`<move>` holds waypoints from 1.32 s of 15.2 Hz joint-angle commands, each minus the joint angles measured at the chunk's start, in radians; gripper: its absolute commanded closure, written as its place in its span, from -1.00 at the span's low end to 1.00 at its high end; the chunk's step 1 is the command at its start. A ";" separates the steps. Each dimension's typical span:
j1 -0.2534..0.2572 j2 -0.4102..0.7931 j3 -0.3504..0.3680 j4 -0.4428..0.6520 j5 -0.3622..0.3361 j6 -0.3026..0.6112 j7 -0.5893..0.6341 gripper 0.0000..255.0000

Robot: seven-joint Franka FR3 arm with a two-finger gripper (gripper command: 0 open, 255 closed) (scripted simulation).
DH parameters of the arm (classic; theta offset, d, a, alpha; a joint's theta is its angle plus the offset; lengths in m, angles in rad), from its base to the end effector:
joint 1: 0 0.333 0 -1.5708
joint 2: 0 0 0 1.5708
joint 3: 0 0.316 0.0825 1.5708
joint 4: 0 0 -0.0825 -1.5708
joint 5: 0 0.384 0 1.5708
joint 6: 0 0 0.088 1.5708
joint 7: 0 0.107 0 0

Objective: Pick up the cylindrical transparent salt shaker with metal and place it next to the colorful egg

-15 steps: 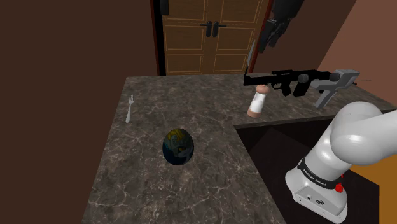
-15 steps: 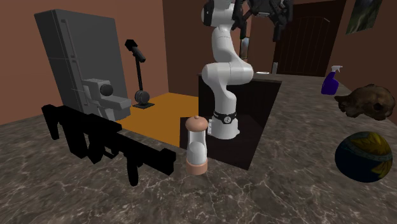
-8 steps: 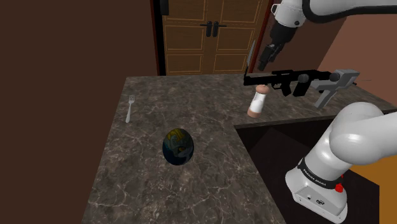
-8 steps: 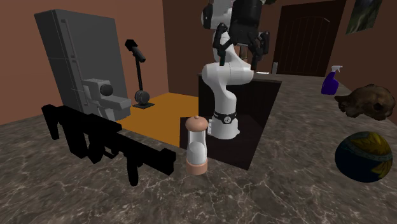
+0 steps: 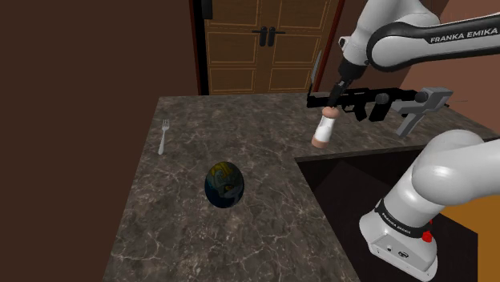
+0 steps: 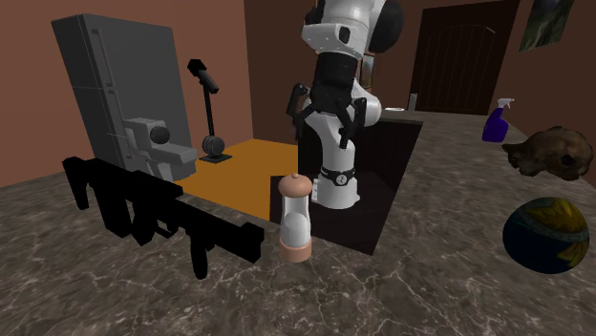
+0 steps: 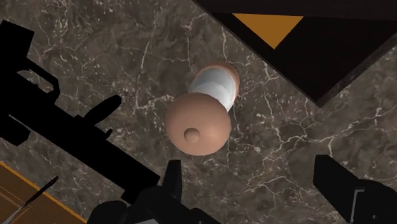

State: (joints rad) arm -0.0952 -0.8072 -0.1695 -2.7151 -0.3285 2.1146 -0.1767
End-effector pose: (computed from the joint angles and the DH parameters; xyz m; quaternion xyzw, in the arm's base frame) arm 0.3142 -0.1008 0.4724 0.9898 0.0462 0.0835 0.1056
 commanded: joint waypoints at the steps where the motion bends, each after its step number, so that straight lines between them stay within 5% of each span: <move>1: -0.027 0.020 -0.030 -0.046 -0.048 0.077 -0.022 -1.00; 4: -0.069 0.077 -0.073 -0.088 -0.118 0.189 -0.048 -1.00; 11: -0.090 0.175 -0.100 -0.119 -0.159 0.322 -0.031 -1.00; 20: -0.091 0.184 -0.102 -0.121 -0.163 0.333 -0.029 -1.00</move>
State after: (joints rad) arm -0.1866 -0.6235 -0.2711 -2.8363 -0.4913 2.4472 -0.2056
